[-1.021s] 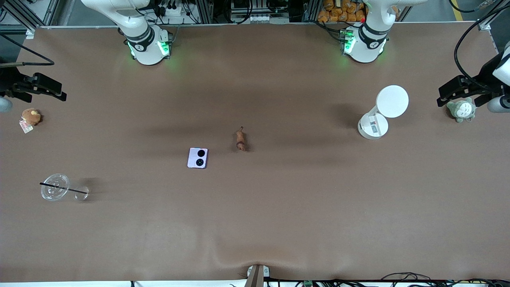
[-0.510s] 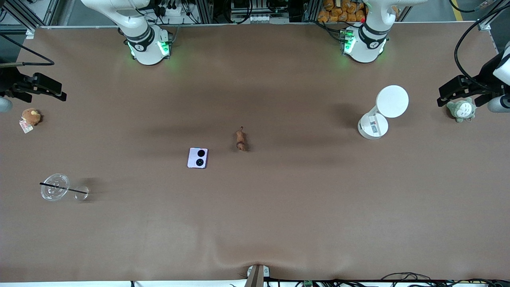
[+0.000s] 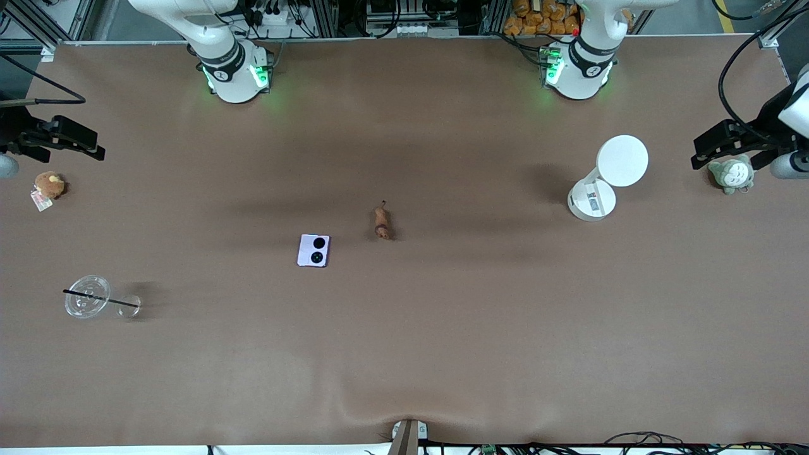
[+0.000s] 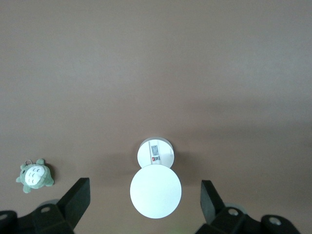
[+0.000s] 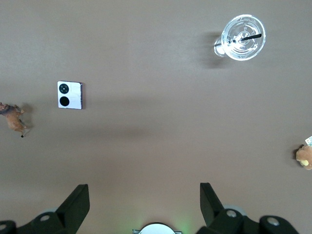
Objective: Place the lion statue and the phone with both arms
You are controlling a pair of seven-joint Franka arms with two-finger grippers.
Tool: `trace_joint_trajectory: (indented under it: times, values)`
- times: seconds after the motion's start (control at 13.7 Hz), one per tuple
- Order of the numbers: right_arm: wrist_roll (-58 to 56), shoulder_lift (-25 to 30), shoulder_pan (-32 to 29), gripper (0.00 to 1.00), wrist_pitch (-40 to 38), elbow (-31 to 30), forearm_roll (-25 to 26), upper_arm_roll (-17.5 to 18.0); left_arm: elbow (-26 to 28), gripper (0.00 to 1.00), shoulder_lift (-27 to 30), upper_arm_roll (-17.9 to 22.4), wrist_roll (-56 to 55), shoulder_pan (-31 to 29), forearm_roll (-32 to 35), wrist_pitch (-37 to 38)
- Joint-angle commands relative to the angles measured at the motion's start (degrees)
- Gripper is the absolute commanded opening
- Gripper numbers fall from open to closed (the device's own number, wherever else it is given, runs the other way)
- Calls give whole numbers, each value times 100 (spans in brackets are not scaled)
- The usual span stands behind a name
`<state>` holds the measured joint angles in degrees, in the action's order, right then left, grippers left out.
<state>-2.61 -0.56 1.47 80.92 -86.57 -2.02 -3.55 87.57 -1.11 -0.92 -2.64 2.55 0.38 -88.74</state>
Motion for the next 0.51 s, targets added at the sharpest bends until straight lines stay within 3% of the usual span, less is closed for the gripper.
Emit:
trace_joint_trajectory:
  times: [0.0,0.29,0.44]
  values:
    - [85,-6,3,100,11,26,-18,-6,-266,100,-389,-13,-36,27,32,32]
    - [85,3,12,100,11,26,-9,-6,-372,100,-662,-13,-35,193,76,-108]
    - [85,-6,12,100,11,26,-9,-6,-389,100,-1221,-13,-53,368,76,-310]
